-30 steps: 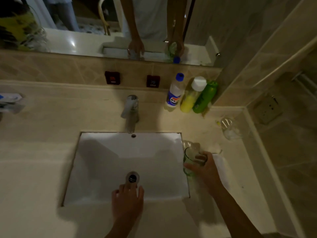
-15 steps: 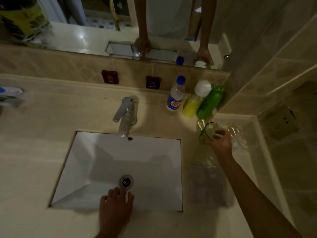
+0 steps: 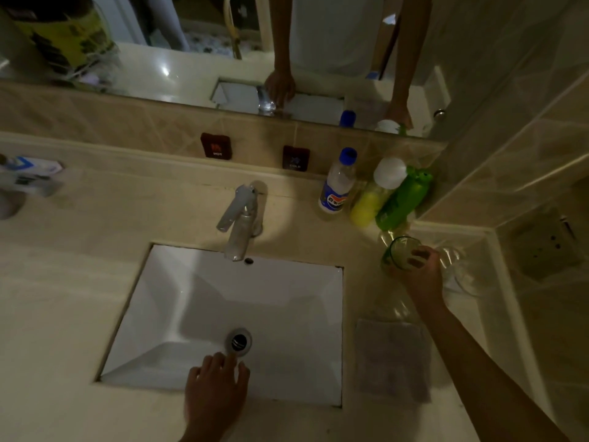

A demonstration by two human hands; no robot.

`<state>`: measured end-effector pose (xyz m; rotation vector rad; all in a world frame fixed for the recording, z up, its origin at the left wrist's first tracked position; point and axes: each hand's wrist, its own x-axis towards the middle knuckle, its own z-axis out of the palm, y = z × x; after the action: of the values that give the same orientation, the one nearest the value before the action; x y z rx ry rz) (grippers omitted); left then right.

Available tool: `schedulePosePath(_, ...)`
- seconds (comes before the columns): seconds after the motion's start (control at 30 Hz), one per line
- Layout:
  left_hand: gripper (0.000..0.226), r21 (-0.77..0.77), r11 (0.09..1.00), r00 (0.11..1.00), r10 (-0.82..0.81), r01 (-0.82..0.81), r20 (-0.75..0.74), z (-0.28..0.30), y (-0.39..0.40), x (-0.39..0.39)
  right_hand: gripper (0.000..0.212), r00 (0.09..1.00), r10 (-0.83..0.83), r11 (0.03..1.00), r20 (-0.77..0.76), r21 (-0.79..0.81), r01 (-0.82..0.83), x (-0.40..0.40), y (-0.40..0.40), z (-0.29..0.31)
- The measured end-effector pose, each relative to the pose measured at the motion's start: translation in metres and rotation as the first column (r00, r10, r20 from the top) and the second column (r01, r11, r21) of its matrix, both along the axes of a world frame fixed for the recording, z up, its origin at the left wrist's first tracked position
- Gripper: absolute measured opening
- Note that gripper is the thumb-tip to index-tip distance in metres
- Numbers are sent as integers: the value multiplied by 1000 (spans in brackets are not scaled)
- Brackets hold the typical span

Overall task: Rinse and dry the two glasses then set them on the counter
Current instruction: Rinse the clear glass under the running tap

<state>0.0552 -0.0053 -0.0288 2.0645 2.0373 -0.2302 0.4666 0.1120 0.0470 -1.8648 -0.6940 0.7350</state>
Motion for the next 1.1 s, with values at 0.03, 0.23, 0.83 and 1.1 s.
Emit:
schedulePosePath(0.03, 40, 14, 1000, 1000, -1, 1, 4, 0, 1, 0, 78, 1000, 2, 1000, -6, 11, -2, 0, 0, 0)
schedulePosePath(0.23, 39, 8, 1000, 1000, 3, -3, -3, -3, 1, 1, 81, 996, 51, 998, 73, -46, -48, 3, -3, -2)
schedulePosePath(0.83, 36, -5, 1000, 1000, 18, -18, 24, 0, 1, 4, 50, 927, -307, 950, -214, -8, 312, 69, -88, 1)
schedulePosePath(1.1, 36, -46, 999, 1000, 15, -14, 14, -4, 0, 3, 76, 961, -225, 973, -159, 20, 231, 74, -66, 13)
